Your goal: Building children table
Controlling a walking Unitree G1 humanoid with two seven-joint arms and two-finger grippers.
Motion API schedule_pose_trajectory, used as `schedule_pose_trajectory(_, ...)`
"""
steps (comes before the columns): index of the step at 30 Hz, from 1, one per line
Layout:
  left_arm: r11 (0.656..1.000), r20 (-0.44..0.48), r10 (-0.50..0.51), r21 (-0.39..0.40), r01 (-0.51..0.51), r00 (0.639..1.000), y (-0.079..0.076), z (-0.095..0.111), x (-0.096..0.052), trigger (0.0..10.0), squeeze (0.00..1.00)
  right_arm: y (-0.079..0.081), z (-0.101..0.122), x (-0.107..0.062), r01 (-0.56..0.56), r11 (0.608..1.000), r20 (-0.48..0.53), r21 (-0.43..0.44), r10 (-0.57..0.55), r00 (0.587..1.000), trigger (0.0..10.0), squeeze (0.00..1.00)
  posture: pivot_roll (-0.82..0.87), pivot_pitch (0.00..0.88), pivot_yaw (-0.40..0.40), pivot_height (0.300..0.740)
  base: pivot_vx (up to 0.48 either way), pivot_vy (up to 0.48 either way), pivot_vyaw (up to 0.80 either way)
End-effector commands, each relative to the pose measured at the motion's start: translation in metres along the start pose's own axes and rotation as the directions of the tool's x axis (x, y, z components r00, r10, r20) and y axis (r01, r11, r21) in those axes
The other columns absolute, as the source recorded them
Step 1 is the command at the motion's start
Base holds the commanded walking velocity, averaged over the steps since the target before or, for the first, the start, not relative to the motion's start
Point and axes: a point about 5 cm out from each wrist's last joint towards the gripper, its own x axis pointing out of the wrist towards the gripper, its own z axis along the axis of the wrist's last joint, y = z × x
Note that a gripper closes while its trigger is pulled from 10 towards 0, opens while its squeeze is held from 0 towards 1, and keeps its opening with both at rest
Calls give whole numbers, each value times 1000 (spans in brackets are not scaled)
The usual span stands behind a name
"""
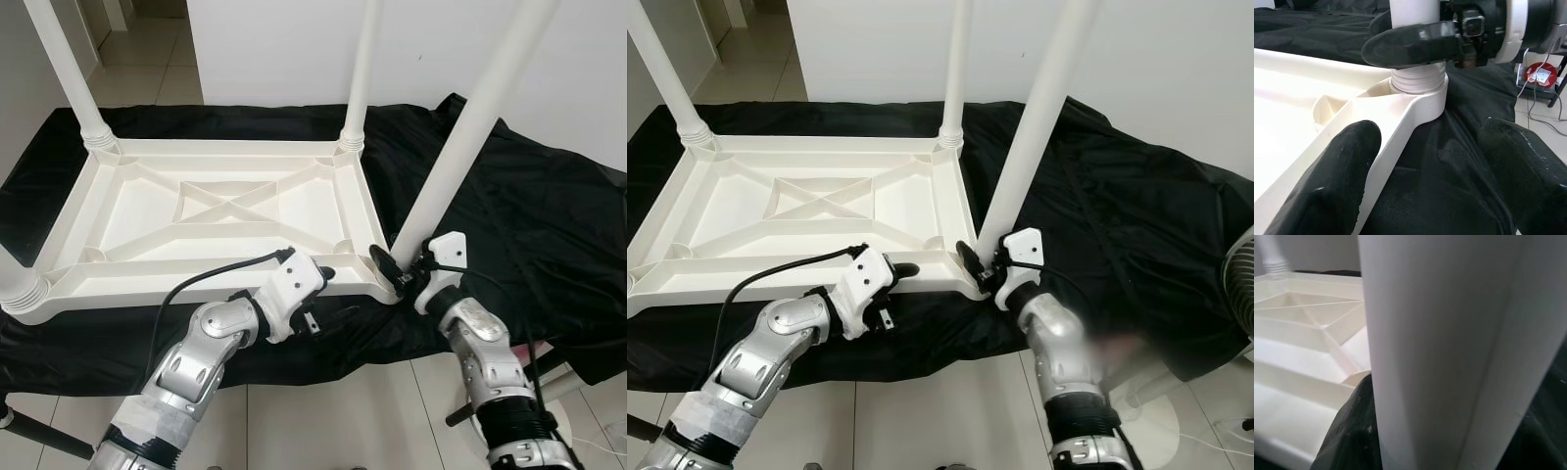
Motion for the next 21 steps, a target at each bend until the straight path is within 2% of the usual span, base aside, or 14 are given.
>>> schedule_pose_trajectory(1, 1000, 1, -24, -2, 24, 1000, -2, 0, 1, 10000, 0, -2, -6, -4, 90, 995, -41, 31, -89, 995, 10000, 0, -72, 37, -31, 740, 0, 0, 0)
schedule_pose_trajectory(2, 1000, 0, -22, -2, 22, 1000, -2, 0, 1, 10000, 0, 4, -4, -6, 245, 966, -60, 79, -240, 969, 10000, 0, -74, 38, -32, 740, 0, 0, 0)
schedule_pose_trajectory(3, 1000, 0, -22, -2, 22, 1000, -2, 0, 1, 10000, 0, 4, -4, -6, 245, 966, -60, 79, -240, 969, 10000, 0, -74, 38, -32, 740, 0, 0, 0)
schedule_pose_trajectory(4, 1000, -1, -21, -1, 21, 1000, -1, 0, 1, 10000, 0, 7, -5, -7, 316, 945, -70, 89, -310, 948, 10000, 0, -74, 39, -35, 740, 0, 0, 0)
schedule_pose_trajectory(5, 1000, -1, -19, -1, 19, 1000, -1, -1, 1, 10000, 0, 14, -7, -10, 424, 901, -86, 90, -417, 905, 10000, 0, -74, 39, -36, 740, 0, 0, 0)
schedule_pose_trajectory(7, 1000, -1, -18, -1, 18, 1000, -1, -1, 1, 10000, 0, 19, -8, -12, 478, 874, -96, 81, -471, 877, 10000, 0, -73, 39, -38, 740, 0, 0, 0)
schedule_pose_trajectory(8, 1000, -1, -18, -1, 18, 1000, -1, -1, 1, 10000, 0, 19, -8, -12, 478, 874, -96, 81, -471, 877, 10000, 0, -73, 39, -38, 740, 0, 0, 0)
schedule_pose_trajectory(9, 1000, -1, -16, -2, 16, 1000, -1, -1, 1, 10000, 0, 26, -8, -13, 531, 841, -105, 103, -521, 847, 10000, 0, -73, 39, -38, 740, 0, 0, 0)
schedule_pose_trajectory(10, 1000, 0, -14, -2, 14, 1000, -1, -1, 1, 10000, 0, 31, -9, -12, 536, 834, -114, 132, -525, 844, 10000, 0, -73, 39, -38, 740, 0, 0, 0)
schedule_pose_trajectory(11, 1000, 0, -14, -2, 14, 1000, -1, -1, 1, 10000, 0, 31, -9, -12, 536, 834, -114, 132, -525, 844, 10000, 0, -73, 39, -38, 740, 0, 0, 0)
schedule_pose_trajectory(12, 1000, 1, -13, -4, 13, 1000, -1, -1, 1, 10000, 0, 42, -9, -8, 509, 844, -125, 171, -494, 860, 10000, 0, -71, 41, -37, 740, 0, 0, 0)
schedule_pose_trajectory(14, 1000, 1, -13, -5, 13, 1000, -1, -1, 1, 10000, 0, 48, -5, -5, 460, 867, -97, 192, -449, 888, 10000, 0, -73, 42, -36, 740, 0, 0, 0)
schedule_pose_trajectory(20, 1000, 0, -15, -3, 15, 1000, -1, -1, 0, 10000, 0, 49, -1, -5, 448, 868, -90, 214, -439, 894, 10000, 0, -75, 43, -35, 740, 0, 0, 0)
schedule_pose_trajectory(21, 1000, -1, -17, -2, 17, 1000, -1, -1, 0, 10000, 0, 48, 2, -6, 445, 868, -82, 220, -438, 895, 10000, 1000, -75, 45, -34, 740, 0, 0, 0)
